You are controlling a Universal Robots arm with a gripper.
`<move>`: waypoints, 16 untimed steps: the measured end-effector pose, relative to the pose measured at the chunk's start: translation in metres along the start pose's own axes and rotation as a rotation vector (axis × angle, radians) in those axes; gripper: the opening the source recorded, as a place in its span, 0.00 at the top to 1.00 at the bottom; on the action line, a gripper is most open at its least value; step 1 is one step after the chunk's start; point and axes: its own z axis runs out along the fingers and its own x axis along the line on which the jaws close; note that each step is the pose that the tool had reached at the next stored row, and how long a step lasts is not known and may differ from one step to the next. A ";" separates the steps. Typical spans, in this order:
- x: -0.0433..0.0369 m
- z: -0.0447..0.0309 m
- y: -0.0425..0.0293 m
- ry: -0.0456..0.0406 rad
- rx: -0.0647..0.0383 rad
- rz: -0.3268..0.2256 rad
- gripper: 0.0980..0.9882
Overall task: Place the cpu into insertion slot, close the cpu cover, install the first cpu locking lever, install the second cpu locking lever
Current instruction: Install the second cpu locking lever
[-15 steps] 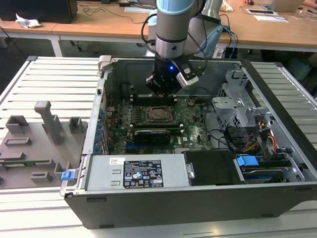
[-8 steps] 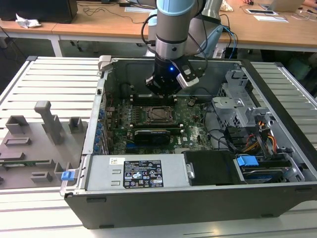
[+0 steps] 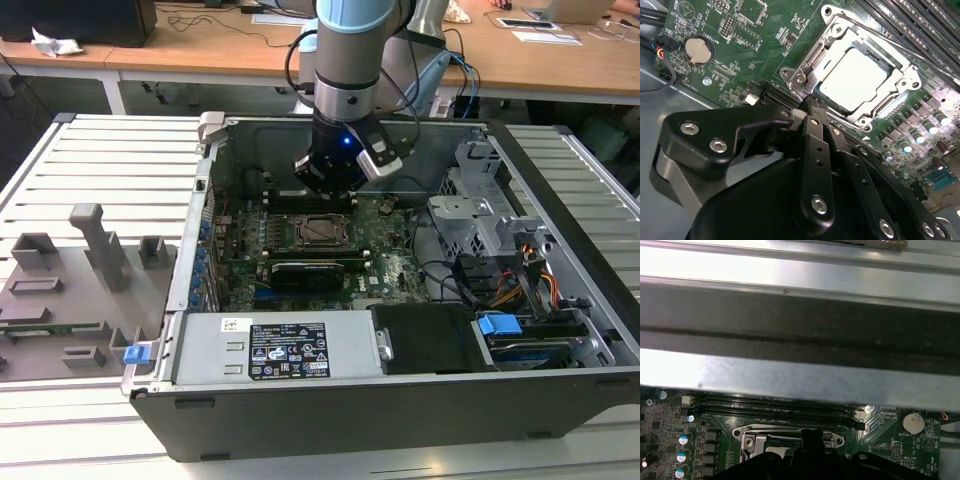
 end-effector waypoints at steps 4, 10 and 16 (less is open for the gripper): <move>0.0002 -0.0001 -0.0022 -0.0001 0.000 0.000 0.99; 0.0003 -0.0003 -0.0045 0.0000 0.000 0.000 0.99; 0.0006 -0.0005 -0.0081 0.0000 0.000 0.000 0.99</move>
